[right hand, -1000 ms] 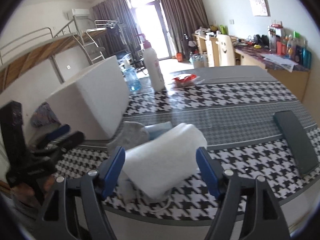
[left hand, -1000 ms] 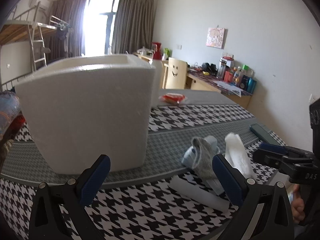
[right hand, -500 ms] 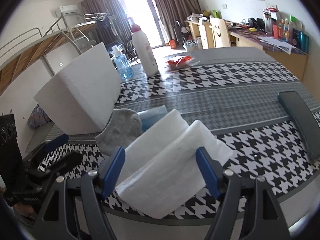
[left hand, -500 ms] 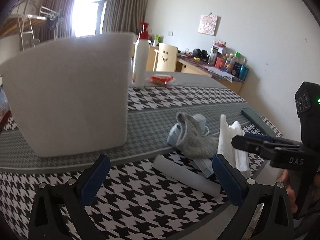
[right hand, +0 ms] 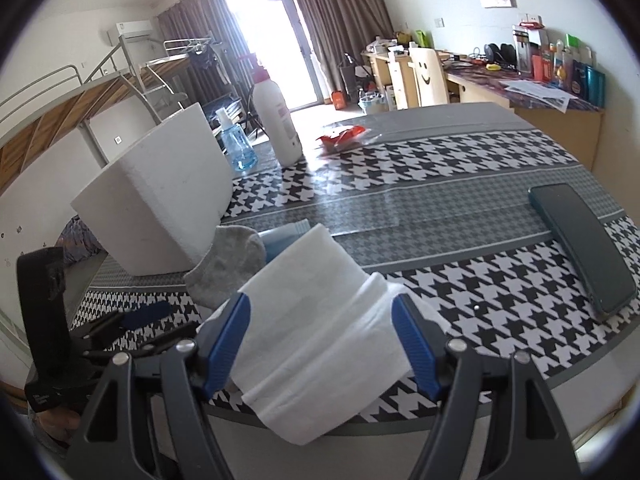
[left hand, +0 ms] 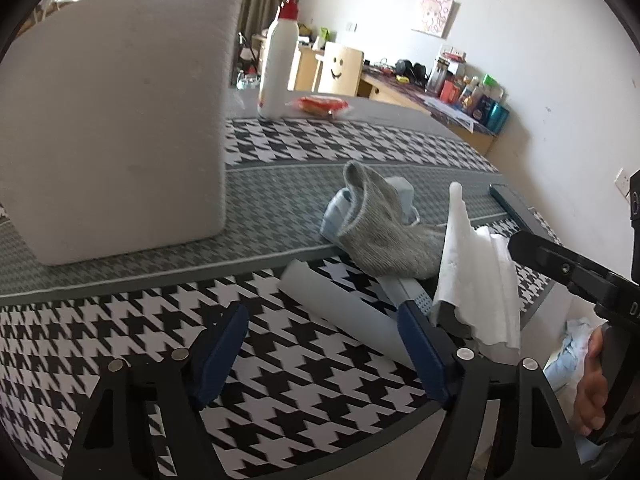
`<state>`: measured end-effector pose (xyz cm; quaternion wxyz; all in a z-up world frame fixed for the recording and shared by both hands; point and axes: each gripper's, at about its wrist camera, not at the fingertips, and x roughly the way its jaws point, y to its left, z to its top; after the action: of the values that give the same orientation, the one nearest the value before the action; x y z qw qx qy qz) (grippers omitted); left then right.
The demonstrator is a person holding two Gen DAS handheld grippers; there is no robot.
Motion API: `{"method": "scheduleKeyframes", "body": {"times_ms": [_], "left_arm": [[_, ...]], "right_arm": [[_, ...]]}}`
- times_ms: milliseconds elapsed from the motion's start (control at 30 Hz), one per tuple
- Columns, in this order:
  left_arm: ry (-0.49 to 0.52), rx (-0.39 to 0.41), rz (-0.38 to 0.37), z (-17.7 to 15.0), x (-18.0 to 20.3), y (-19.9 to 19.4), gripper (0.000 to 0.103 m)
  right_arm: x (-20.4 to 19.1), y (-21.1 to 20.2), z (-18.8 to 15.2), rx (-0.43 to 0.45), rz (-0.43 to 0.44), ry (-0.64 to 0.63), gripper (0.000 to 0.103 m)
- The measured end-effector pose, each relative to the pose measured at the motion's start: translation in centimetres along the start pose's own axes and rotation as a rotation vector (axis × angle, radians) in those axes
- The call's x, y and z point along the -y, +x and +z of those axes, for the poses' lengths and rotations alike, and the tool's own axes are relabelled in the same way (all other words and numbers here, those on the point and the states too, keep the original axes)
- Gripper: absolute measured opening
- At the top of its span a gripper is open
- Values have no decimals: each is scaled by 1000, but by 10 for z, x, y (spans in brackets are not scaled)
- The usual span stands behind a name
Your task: Organize soft objects
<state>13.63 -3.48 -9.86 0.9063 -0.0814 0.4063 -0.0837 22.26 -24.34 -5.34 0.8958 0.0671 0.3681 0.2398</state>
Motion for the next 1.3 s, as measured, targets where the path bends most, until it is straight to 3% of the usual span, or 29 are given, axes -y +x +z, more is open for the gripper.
{"method": "scheduleKeyframes", "body": {"times_ms": [133, 267, 433, 667, 1033, 1300], "left_arm": [[-35, -29, 14, 3, 0, 7, 70], [-45, -31, 71, 9, 5, 15, 53], [-7, -40, 121, 16, 21, 28, 45], [-6, -39, 80, 19, 26, 36, 20], [24, 9, 66, 10, 25, 28, 15], [34, 18, 61, 6, 23, 25, 15]], "right_arm": [[1, -4, -1, 7, 2, -3, 77], [3, -8, -3, 16, 3, -1, 77], [9, -9, -5, 20, 4, 8, 77], [10, -9, -13, 6, 13, 19, 77], [6, 6, -20, -58, 68, 91, 78], [3, 23, -21, -99, 48, 123, 80]]}}
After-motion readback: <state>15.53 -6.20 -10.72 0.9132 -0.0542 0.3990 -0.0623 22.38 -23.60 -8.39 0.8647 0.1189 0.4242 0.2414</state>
